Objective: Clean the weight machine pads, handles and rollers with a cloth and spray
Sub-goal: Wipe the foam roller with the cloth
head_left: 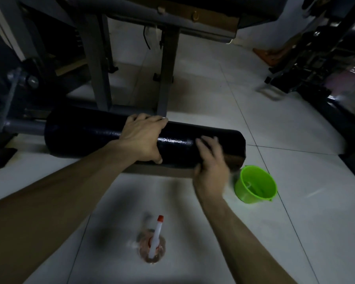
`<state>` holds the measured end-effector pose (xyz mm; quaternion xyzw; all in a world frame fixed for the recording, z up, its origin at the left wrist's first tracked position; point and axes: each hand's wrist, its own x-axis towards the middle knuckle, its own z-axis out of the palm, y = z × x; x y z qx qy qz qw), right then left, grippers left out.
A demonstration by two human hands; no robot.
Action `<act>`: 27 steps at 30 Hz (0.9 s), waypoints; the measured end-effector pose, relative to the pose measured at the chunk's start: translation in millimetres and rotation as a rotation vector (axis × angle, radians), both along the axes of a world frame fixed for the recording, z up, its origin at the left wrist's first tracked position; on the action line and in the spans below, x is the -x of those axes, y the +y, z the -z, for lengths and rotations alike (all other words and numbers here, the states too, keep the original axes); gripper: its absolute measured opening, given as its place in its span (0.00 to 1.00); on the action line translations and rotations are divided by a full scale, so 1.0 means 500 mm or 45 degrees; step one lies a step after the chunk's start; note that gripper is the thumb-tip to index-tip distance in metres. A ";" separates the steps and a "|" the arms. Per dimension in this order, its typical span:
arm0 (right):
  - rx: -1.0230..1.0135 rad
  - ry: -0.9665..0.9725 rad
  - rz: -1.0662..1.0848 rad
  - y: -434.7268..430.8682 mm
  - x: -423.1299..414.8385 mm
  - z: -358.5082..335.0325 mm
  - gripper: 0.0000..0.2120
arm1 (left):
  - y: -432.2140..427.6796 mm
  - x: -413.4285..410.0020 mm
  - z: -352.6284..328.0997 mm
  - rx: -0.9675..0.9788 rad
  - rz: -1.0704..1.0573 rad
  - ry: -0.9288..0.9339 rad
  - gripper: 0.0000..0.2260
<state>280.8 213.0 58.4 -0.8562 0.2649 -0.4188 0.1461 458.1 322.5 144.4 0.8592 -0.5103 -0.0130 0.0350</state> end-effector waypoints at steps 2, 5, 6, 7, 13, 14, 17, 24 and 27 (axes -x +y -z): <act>0.115 0.095 -0.194 0.049 -0.063 -0.010 0.23 | -0.003 -0.006 -0.008 -0.033 0.004 0.030 0.56; 0.304 0.224 -0.330 0.042 -0.076 -0.029 0.20 | 0.004 -0.014 -0.011 -0.016 -0.002 0.076 0.52; 0.330 0.248 -0.333 0.019 -0.052 -0.029 0.21 | 0.006 -0.015 -0.010 -0.004 -0.008 0.087 0.51; 0.333 0.256 -0.302 -0.010 -0.019 -0.024 0.23 | 0.007 -0.017 -0.008 0.009 -0.013 0.096 0.51; 0.062 0.138 0.149 -0.108 0.133 -0.019 0.36 | 0.025 -0.023 0.013 0.112 0.037 0.109 0.55; 0.042 0.115 0.157 -0.101 0.131 -0.021 0.35 | 0.040 -0.025 0.022 0.154 0.037 0.073 0.56; 0.083 0.142 0.053 -0.054 0.081 -0.028 0.35 | 0.113 -0.056 0.044 0.316 -0.070 -0.054 0.57; 0.326 0.232 -0.388 0.126 -0.153 -0.043 0.24 | 0.322 -0.127 0.105 0.832 -0.636 0.143 0.53; 0.426 0.246 -0.596 0.234 -0.268 -0.053 0.19 | 0.377 -0.146 0.146 1.010 -0.802 0.515 0.39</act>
